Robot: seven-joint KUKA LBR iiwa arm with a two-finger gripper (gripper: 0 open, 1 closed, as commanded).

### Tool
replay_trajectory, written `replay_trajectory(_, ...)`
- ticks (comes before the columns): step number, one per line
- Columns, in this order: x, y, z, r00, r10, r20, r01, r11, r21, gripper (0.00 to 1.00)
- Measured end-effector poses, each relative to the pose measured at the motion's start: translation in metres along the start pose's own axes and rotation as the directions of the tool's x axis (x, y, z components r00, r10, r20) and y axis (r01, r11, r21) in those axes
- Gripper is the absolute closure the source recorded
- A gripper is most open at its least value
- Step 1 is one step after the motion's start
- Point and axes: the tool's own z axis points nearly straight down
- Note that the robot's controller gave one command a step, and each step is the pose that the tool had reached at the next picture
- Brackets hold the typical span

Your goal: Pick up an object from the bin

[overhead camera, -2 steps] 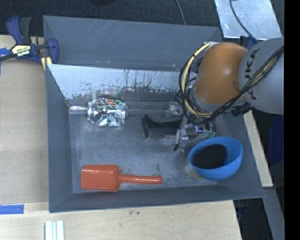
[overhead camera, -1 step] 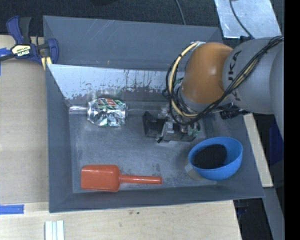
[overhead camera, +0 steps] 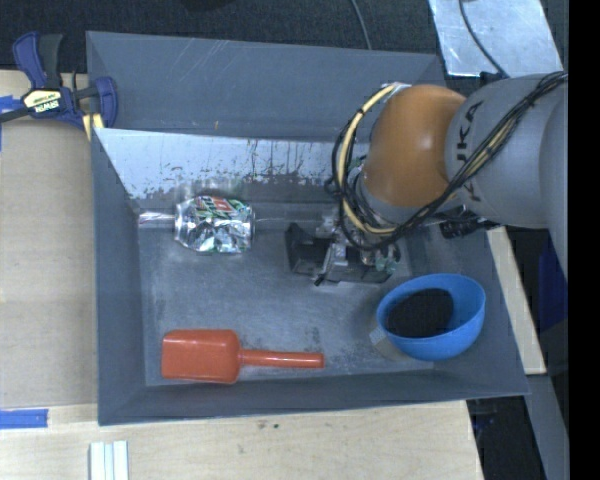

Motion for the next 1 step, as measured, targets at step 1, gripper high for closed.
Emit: replay_trajectory(1, 0.0159, 0.0057, -0.0760, 1.000, -0.016, -0.008, 0.016, 1.000, 0.002, 1.00)
